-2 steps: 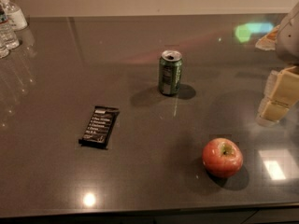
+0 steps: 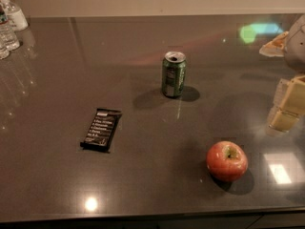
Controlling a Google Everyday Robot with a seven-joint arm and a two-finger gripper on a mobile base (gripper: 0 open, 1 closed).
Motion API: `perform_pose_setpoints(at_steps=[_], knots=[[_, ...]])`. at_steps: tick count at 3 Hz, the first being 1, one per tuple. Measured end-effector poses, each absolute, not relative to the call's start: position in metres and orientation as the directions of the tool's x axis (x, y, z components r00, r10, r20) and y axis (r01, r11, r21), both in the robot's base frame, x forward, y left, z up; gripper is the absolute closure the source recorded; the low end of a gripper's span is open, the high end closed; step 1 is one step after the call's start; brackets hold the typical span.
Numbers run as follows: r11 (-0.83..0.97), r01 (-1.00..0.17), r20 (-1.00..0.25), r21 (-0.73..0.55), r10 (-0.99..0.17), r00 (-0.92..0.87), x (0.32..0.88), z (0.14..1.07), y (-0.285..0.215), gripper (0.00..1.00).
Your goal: Pick apple
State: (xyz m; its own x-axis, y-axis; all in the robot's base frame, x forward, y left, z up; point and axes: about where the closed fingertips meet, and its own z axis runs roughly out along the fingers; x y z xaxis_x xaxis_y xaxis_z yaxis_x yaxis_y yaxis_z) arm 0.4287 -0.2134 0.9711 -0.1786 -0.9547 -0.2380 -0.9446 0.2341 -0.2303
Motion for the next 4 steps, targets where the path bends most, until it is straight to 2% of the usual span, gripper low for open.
perform_pose_setpoints(at_steps=[2,4], knots=[[0.103,-0.977,-0.346,-0.186,-0.938,-0.033,0.382,0.940,-0.197,0.00],[-0.031,-0.988,-0.397,-0.152,-0.913,0.090,0.361,0.894,-0.174,0.00]])
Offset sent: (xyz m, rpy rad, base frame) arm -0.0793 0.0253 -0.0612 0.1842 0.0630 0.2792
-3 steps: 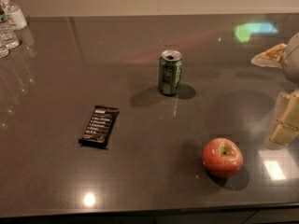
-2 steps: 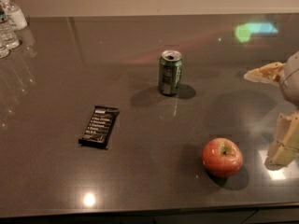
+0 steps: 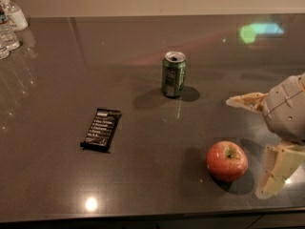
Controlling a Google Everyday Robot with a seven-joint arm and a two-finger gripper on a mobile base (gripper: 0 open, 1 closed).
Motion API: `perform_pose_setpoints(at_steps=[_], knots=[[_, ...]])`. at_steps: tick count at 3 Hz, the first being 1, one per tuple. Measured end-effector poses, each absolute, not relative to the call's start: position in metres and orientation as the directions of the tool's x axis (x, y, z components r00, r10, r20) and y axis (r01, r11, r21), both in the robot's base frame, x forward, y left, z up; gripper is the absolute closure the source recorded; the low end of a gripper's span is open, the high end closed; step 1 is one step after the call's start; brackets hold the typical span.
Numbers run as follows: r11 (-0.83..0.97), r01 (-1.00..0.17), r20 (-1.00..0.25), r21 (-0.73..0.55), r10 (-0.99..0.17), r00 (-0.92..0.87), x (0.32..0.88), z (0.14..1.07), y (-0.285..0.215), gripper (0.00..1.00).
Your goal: Pick apple
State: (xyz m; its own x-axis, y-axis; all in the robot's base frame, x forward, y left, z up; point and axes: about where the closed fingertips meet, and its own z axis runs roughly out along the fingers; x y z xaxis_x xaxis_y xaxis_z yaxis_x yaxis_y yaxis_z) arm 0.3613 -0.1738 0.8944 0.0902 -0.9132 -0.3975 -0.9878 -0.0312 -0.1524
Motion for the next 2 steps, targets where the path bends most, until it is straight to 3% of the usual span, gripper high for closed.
perform_pose_setpoints(at_steps=[2], knots=[[-0.075,-0.993,-0.414,-0.092,-0.904,0.107,0.357,0.862,-0.159,0.01]])
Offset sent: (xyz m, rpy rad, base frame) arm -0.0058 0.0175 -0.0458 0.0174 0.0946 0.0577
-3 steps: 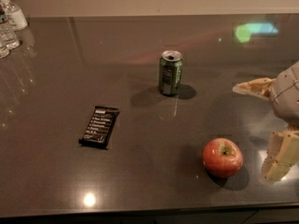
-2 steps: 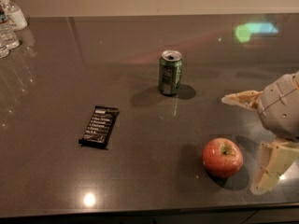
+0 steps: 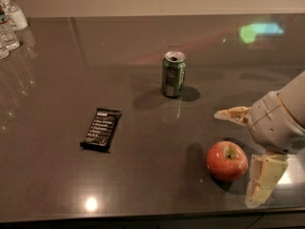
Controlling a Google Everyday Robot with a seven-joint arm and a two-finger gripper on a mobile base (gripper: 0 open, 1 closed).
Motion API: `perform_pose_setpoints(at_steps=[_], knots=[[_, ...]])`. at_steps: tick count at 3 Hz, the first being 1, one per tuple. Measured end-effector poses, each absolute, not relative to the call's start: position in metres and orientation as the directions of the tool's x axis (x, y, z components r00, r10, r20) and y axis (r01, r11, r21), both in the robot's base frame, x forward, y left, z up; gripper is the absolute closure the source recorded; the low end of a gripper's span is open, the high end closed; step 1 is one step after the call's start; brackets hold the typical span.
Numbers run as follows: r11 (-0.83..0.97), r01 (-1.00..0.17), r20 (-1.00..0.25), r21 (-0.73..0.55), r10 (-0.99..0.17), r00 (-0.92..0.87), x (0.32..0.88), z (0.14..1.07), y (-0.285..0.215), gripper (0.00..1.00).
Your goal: Pick apple
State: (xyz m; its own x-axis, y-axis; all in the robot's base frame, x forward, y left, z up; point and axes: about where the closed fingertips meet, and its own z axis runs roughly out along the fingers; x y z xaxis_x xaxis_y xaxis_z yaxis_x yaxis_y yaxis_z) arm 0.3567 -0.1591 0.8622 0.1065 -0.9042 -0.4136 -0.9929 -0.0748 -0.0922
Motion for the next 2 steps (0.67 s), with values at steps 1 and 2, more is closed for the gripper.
perform_pose_setpoints(at_steps=[1,2], knots=[[-0.085,-0.994,-0.414,-0.071,-0.904,0.107,0.3536,0.8549,-0.1539,0.23],[-0.094,-0.994,-0.421,-0.058,-0.901,0.110,0.3515,0.8541,-0.1505,0.46]])
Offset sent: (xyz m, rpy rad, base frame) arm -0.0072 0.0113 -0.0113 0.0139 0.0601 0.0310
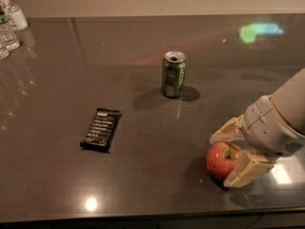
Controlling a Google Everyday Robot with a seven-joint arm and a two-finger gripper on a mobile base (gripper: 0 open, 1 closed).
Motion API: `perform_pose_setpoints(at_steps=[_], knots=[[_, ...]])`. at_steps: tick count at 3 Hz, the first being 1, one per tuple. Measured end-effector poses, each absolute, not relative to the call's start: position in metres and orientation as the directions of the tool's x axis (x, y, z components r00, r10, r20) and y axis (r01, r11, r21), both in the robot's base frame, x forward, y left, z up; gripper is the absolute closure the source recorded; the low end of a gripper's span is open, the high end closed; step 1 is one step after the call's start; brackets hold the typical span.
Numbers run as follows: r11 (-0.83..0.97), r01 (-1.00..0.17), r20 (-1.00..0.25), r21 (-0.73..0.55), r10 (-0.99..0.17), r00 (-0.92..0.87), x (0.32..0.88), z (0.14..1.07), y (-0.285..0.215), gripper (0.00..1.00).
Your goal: Pick apple
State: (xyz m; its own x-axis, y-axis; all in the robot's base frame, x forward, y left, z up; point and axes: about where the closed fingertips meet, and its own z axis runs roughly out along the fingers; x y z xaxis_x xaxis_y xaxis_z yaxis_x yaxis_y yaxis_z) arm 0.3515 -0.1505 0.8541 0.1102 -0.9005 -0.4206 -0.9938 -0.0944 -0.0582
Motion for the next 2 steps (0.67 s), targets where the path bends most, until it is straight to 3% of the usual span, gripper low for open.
perform_pose_setpoints(at_steps=[2], knots=[[-0.074,-0.993,-0.416,-0.092,-0.903,0.106,0.358,0.886,-0.144,0.93]])
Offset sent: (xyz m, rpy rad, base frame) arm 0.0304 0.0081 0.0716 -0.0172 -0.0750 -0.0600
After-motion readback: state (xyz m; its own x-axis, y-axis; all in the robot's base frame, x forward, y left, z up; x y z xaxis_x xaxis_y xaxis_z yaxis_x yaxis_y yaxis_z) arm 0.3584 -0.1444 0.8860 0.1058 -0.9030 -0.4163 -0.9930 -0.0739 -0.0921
